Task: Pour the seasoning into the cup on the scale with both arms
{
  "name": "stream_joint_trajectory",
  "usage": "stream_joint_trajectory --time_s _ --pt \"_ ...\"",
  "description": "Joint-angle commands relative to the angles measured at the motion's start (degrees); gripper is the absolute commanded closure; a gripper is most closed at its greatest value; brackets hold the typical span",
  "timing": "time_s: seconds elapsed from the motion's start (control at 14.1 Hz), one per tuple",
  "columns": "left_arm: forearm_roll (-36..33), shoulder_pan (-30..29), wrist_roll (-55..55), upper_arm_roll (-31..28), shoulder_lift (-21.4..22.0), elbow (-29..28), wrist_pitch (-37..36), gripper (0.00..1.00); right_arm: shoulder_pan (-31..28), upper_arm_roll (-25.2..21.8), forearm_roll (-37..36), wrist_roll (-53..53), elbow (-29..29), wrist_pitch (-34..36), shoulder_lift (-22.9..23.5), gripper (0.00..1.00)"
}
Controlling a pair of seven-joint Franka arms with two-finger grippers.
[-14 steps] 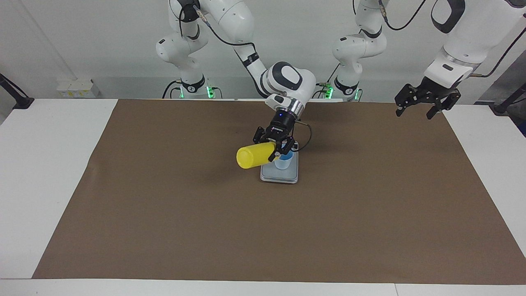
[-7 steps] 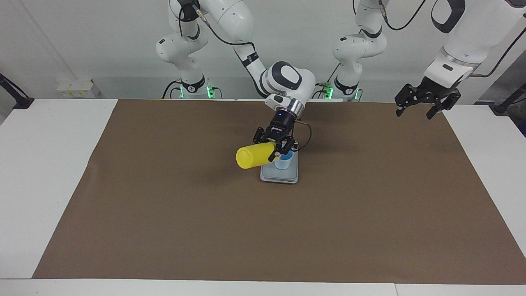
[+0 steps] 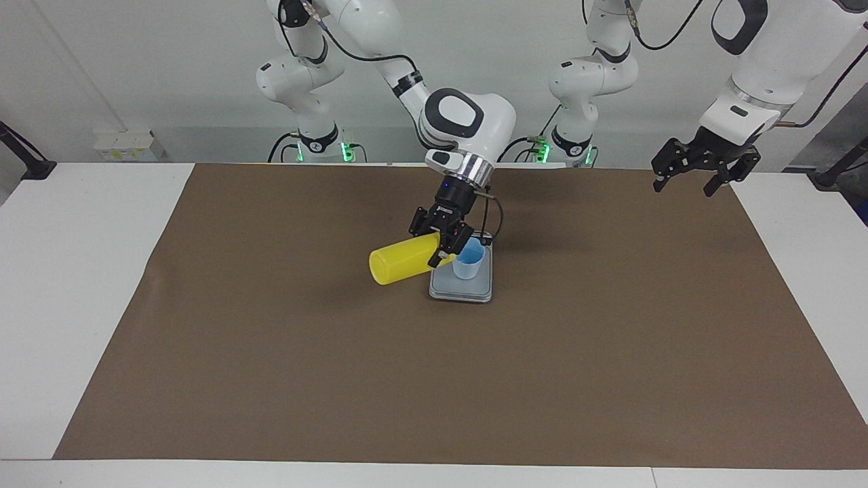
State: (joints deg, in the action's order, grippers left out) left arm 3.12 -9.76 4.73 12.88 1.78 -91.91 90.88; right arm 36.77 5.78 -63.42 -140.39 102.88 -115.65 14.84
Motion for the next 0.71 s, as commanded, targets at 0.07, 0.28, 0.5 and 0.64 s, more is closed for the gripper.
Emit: stream_joint_trajectory --time_s 0.07,0.28,0.5,0.64 --pt "0.7 -0.2 1.3 0.3 1.6 -2.0 2.8 0.00 -6.2 0.5 16.4 1.5 0.9 -2.7 -3.4 1.00" --pt "-0.1 3.3 1.5 -3.9 1.4 -2.3 4.2 0.00 -13.2 0.5 32.8 12.2 0.9 -4.8 -3.7 1.00" --pt "-1.6 4.6 1.8 -4.4 1.2 -2.7 5.0 0.00 -20.2 0.5 48.1 23.6 1.4 -6.7 -2.8 1.00" --pt "-1.6 5.4 1.8 -4.5 1.6 -3.8 5.0 0.00 -25.9 0.5 60.5 33.6 2.5 -7.6 -2.5 1.00"
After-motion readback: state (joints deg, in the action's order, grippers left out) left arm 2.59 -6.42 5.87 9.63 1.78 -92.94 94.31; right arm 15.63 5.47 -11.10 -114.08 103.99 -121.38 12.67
